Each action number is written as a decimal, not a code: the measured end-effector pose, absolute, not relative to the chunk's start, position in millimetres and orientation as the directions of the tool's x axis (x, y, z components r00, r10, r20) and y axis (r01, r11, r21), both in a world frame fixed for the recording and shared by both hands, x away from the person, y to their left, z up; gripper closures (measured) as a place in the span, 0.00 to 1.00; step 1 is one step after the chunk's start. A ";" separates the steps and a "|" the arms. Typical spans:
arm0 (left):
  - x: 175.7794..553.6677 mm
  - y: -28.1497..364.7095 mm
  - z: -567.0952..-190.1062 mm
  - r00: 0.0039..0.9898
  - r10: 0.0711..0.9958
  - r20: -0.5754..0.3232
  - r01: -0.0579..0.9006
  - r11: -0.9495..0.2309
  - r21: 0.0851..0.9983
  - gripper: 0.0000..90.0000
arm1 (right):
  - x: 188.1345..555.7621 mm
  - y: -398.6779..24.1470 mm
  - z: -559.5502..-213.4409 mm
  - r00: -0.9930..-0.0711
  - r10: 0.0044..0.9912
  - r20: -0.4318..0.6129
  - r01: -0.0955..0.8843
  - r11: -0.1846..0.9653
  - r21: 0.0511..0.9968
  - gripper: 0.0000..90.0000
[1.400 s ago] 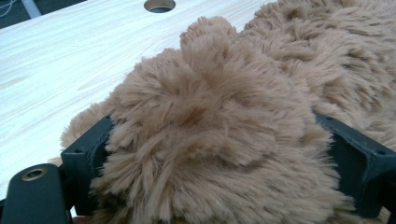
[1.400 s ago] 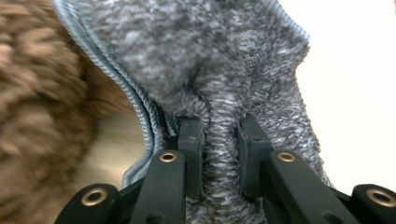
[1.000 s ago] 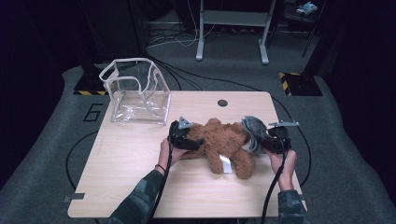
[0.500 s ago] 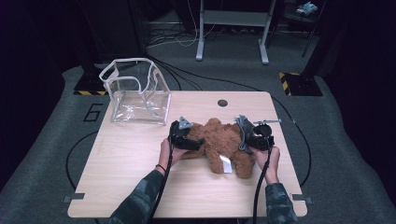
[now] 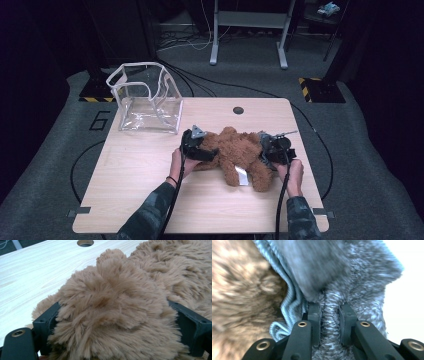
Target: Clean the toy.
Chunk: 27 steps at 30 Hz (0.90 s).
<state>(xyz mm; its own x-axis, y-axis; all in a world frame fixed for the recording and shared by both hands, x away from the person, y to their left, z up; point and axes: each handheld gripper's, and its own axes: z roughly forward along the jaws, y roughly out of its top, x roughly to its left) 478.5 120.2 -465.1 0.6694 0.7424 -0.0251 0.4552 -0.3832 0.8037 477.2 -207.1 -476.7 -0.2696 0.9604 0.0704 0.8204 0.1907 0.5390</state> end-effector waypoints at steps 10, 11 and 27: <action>478.5 119.5 -465.1 0.668 0.744 -0.020 0.453 -0.385 0.805 0.13 | 467.3 -208.3 -442.1 -0.328 0.920 0.215 0.738 0.107 0.667 0.84; 478.2 119.6 -465.0 0.667 0.744 -0.021 0.455 -0.385 0.803 0.13 | 469.9 -201.9 -446.4 -0.329 0.923 0.201 0.747 0.124 0.653 0.84; 477.5 119.0 -464.5 0.663 0.749 -0.016 0.457 -0.388 0.801 0.12 | 454.0 -216.7 -464.1 -0.256 0.957 0.138 0.792 0.126 0.597 0.84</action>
